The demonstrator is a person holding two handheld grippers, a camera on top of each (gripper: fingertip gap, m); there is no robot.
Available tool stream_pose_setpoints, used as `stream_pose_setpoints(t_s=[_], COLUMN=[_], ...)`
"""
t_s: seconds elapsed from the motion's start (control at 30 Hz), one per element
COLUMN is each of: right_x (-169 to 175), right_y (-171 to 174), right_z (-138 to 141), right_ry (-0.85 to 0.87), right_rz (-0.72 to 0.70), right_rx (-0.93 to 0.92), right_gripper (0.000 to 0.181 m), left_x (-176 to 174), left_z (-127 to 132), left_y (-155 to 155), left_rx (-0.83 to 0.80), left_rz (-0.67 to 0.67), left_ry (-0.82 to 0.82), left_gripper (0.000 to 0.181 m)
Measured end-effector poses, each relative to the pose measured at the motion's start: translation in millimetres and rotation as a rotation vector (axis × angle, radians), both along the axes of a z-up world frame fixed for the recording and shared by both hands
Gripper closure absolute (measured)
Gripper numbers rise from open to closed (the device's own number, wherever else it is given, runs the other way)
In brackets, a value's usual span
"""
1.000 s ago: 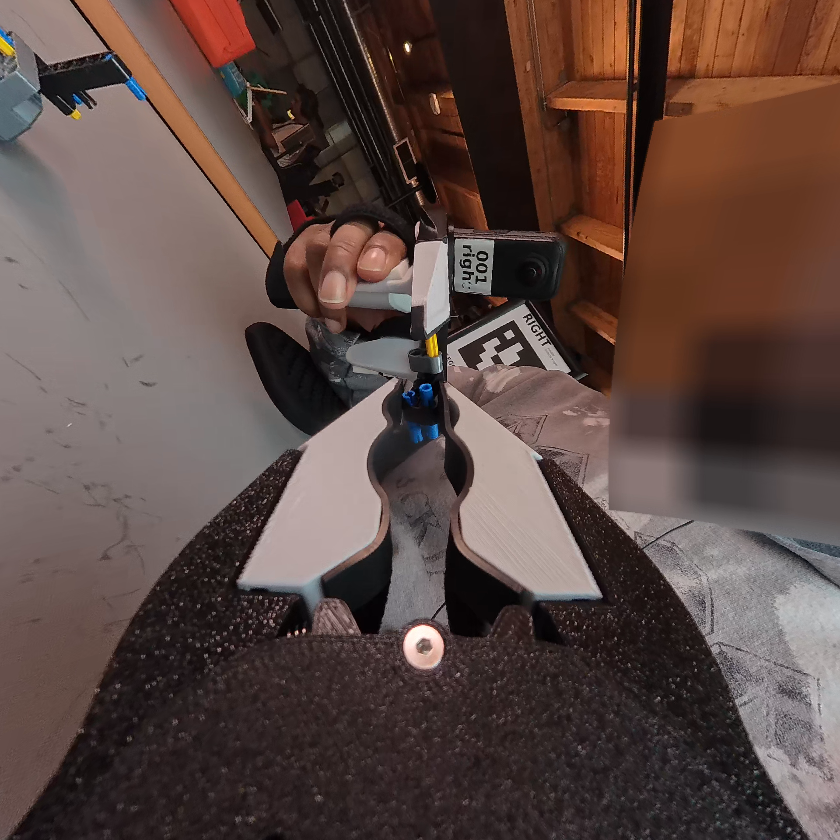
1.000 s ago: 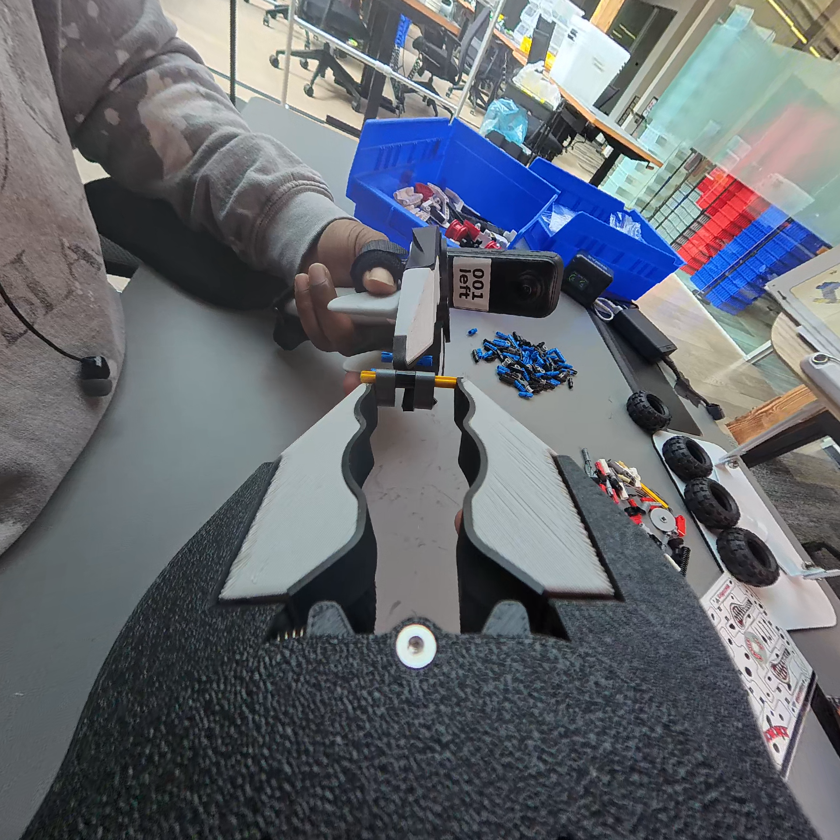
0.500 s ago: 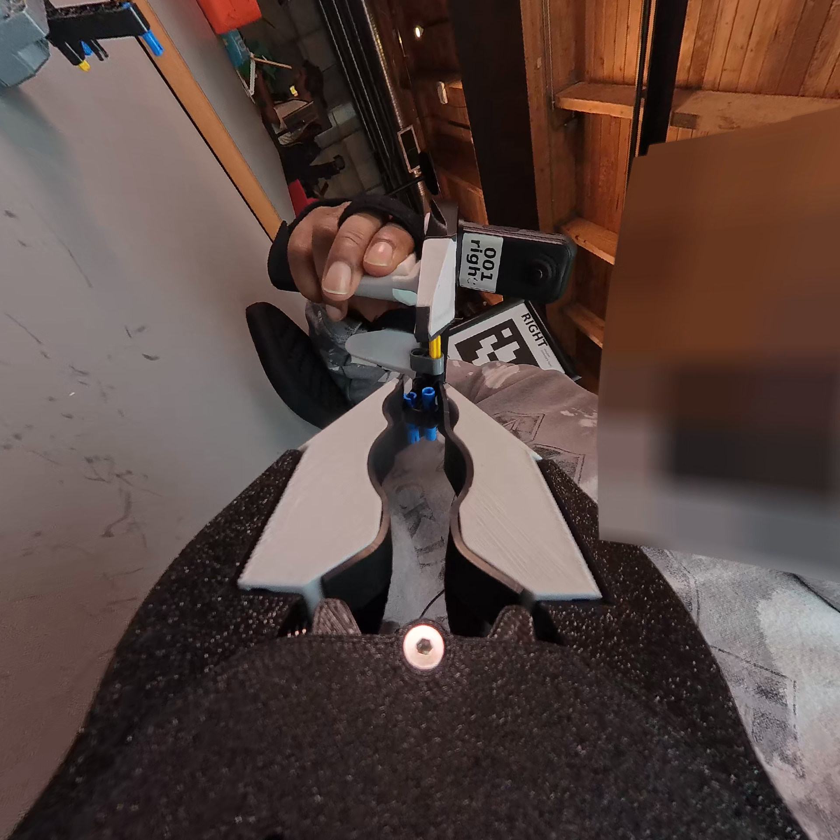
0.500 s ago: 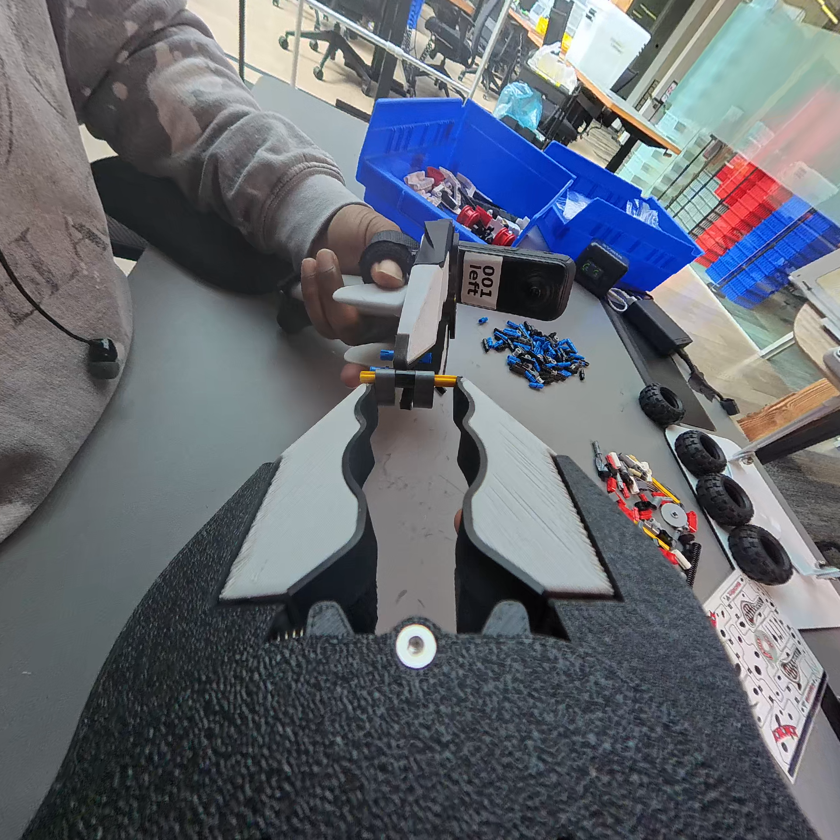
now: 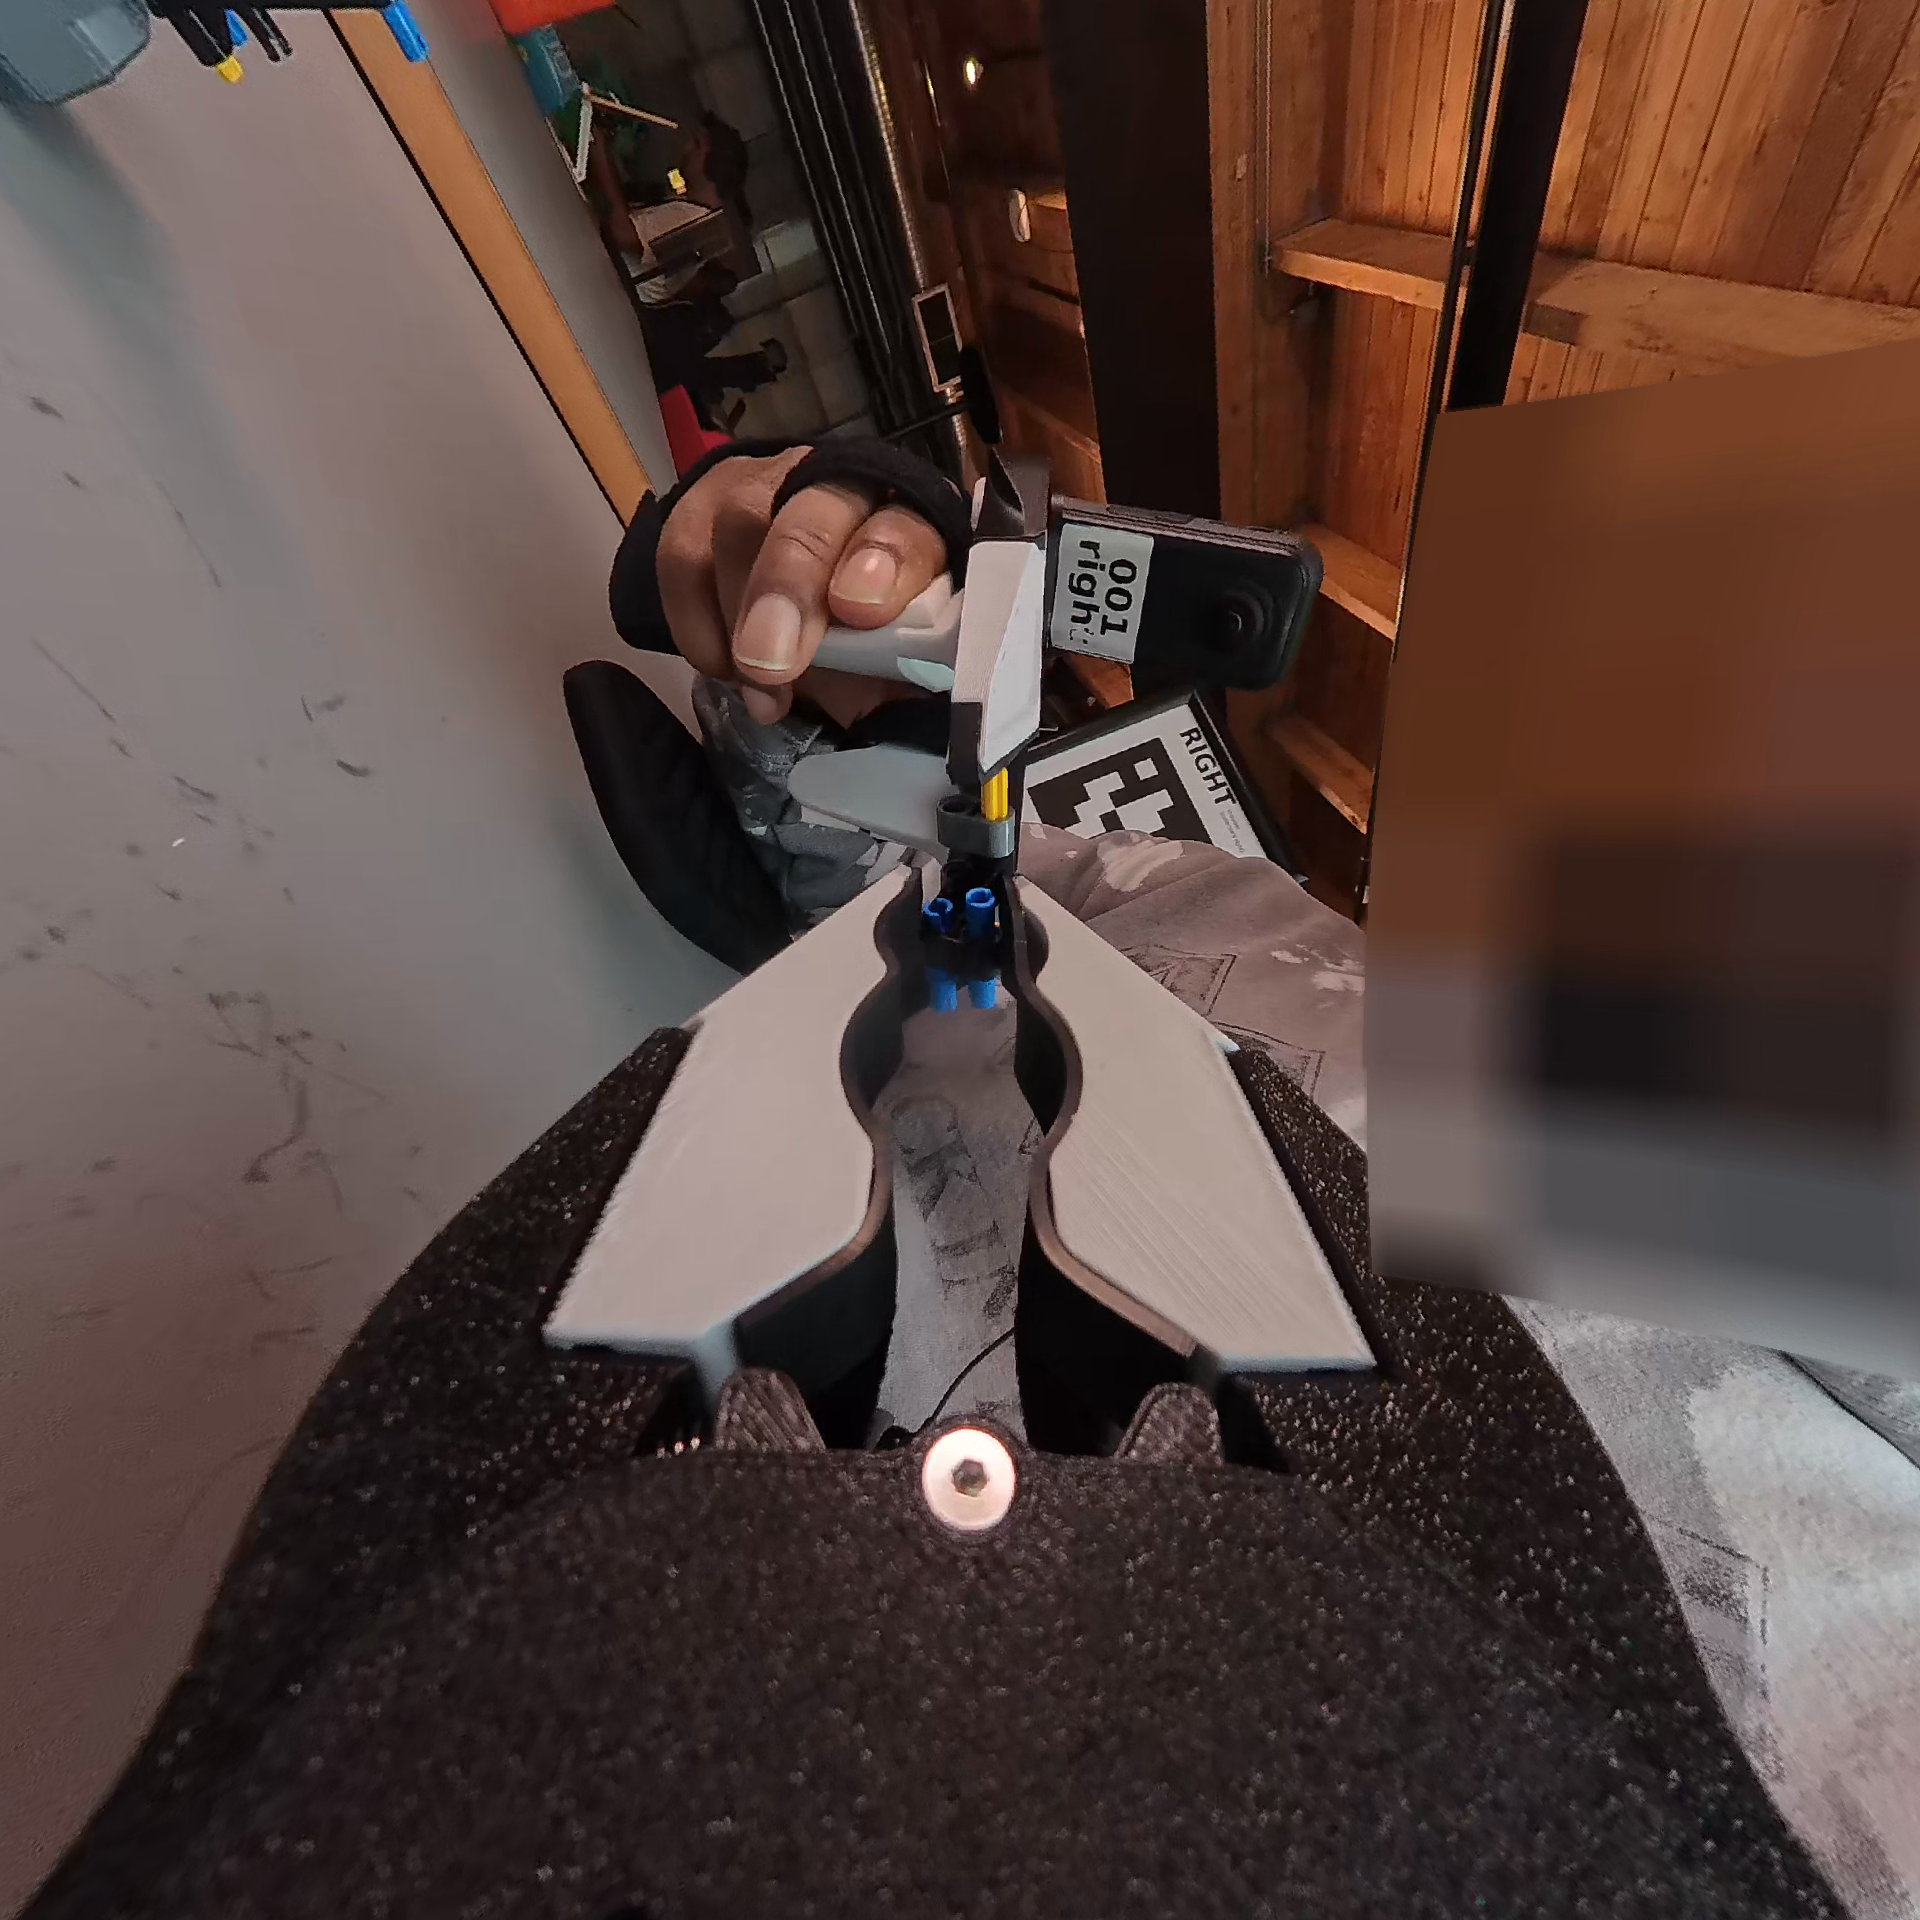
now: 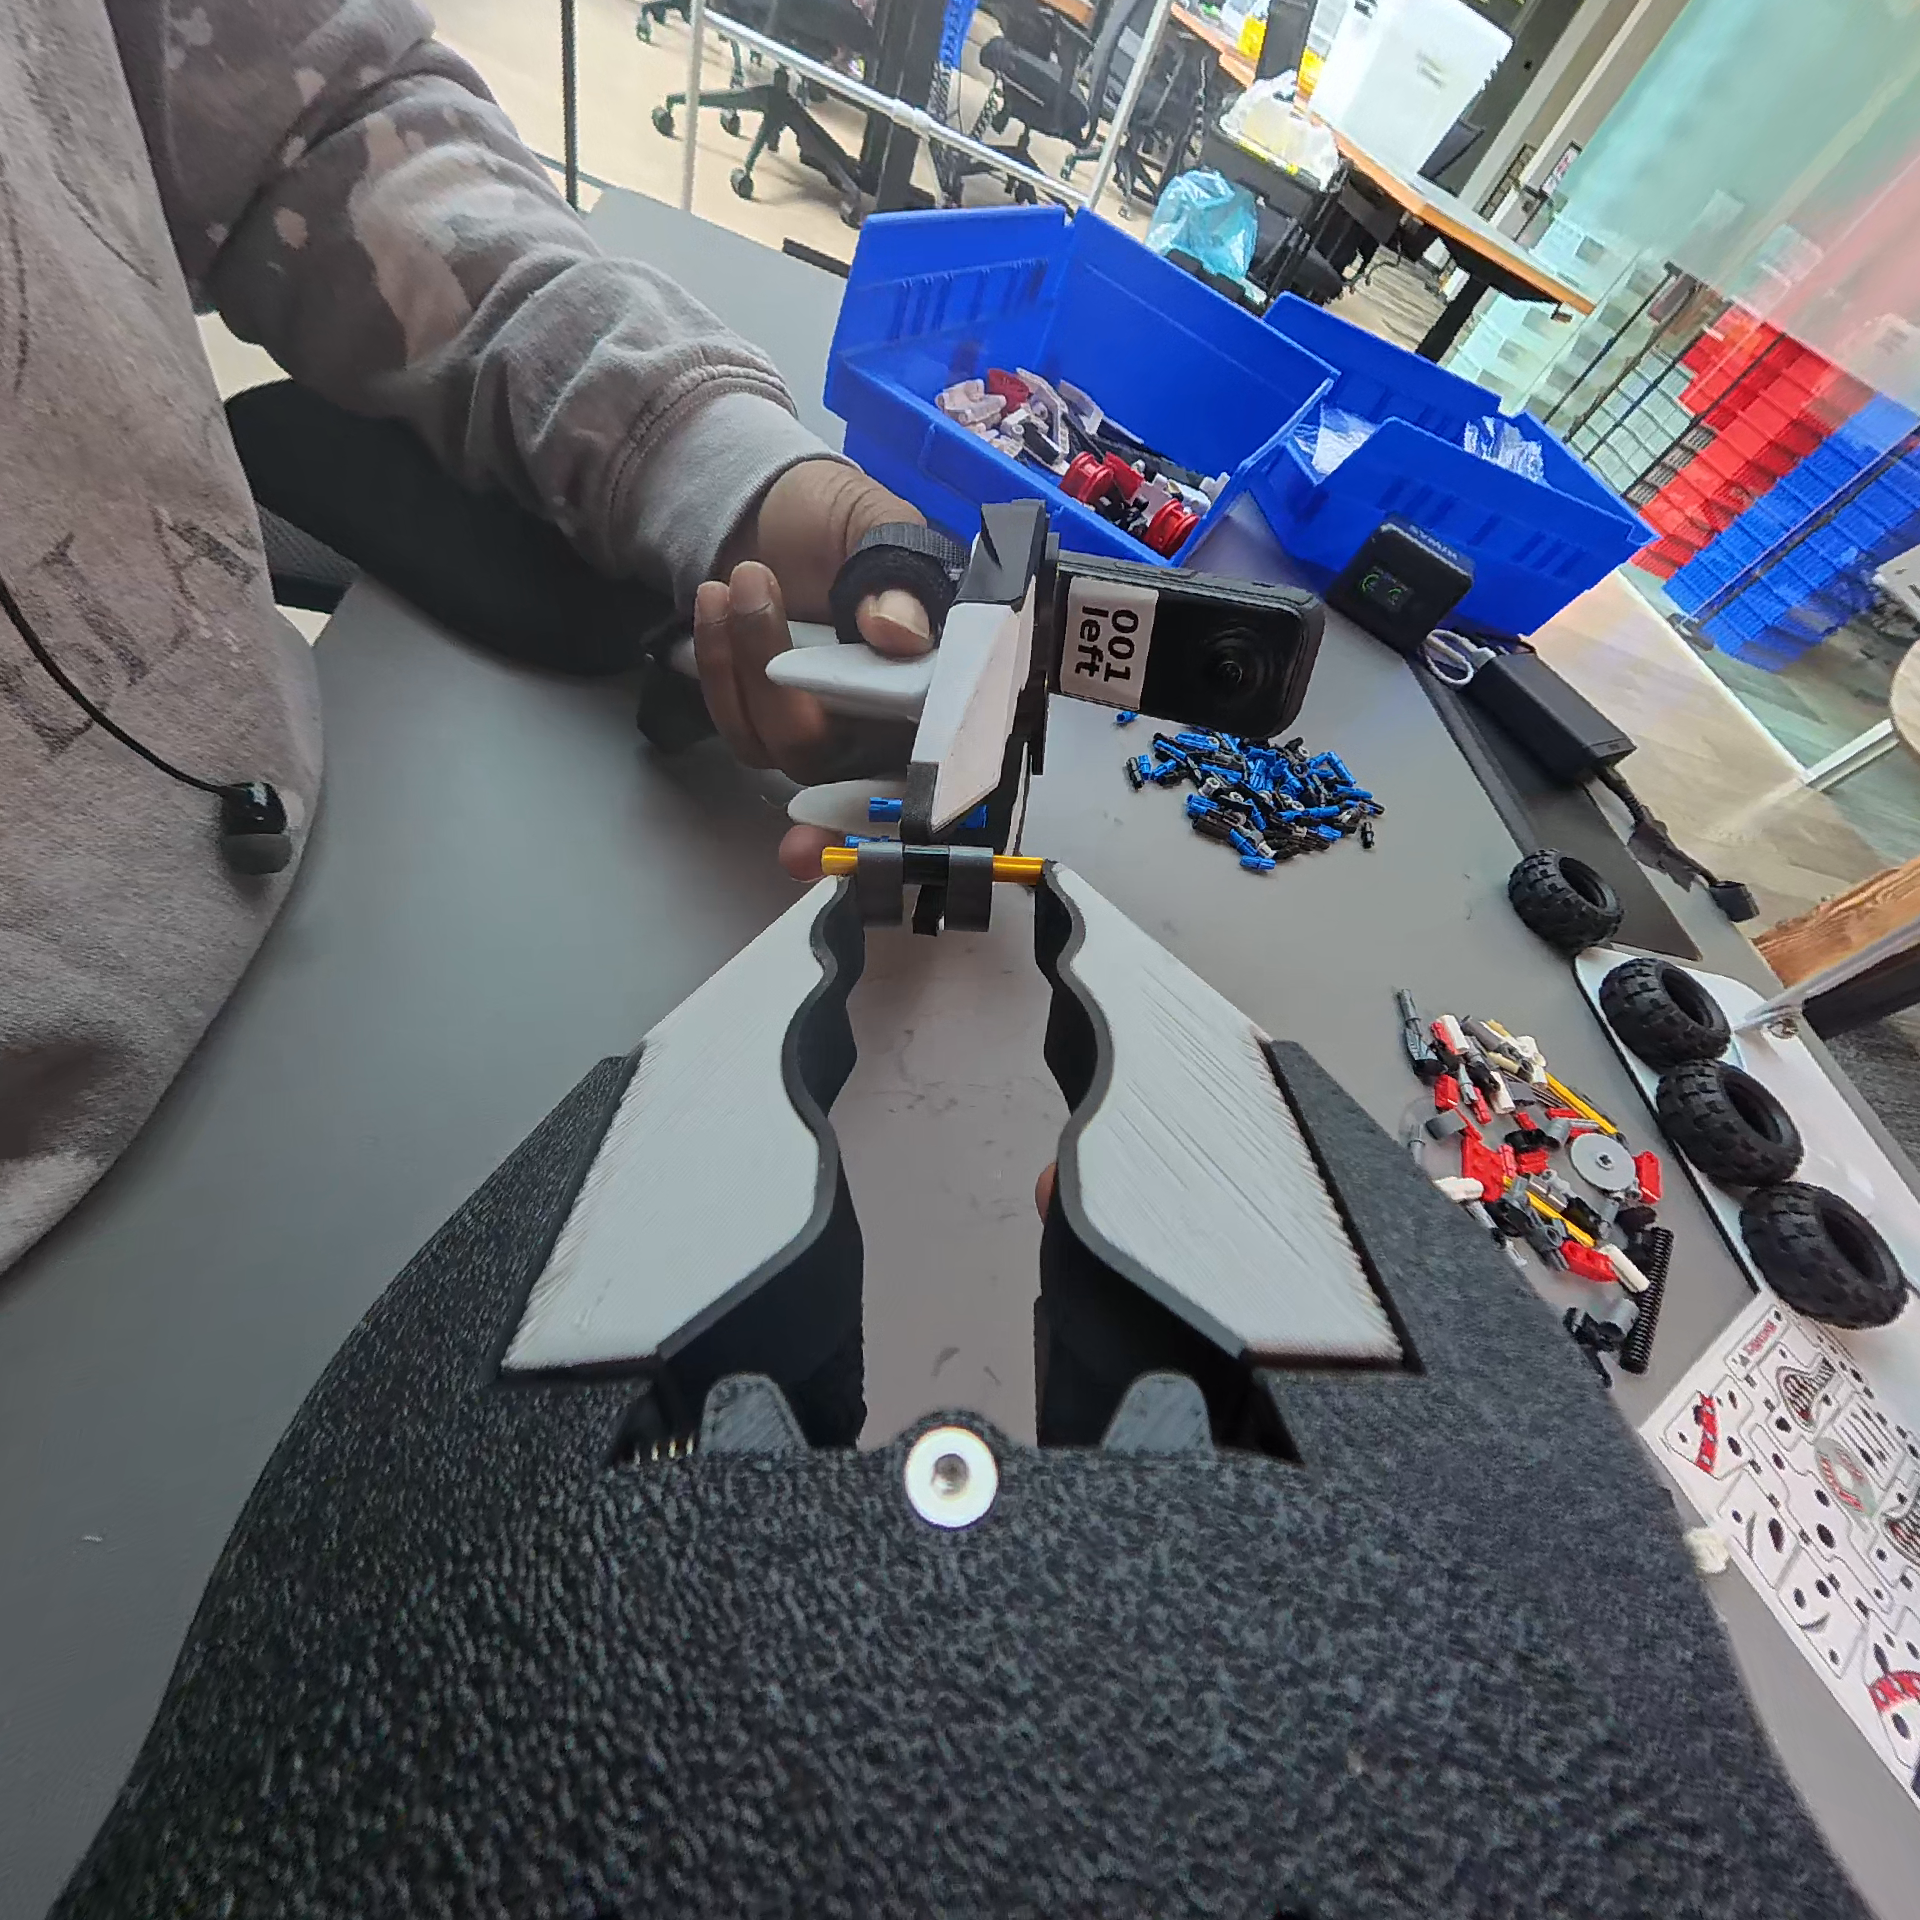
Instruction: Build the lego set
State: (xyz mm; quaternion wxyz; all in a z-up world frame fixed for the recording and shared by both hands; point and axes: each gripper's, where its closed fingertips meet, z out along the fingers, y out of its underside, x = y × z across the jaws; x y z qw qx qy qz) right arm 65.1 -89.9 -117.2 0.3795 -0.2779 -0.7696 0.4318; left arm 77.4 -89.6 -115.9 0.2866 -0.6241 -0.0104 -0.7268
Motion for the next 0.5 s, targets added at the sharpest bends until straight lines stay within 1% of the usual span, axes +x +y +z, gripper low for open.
stream_pose_setpoints(t_s=[0.03, 0.5], right_x=[0.1, 1.5], right_y=[-0.1, -1.6], right_z=[0.1, -3.2], right_ry=[0.000, -0.027], right_rz=[0.001, 0.007], right_rx=[-0.002, -0.010], right_gripper=[0.148, 0.149], left_x=[0.1, 1.3], left_z=[-0.1, -2.8], left_y=[0.0, -1.2], left_rx=[0.000, -0.014], left_rz=[-0.001, -0.019], left_ry=[-0.001, -0.014], left_gripper=[0.169, 0.169])
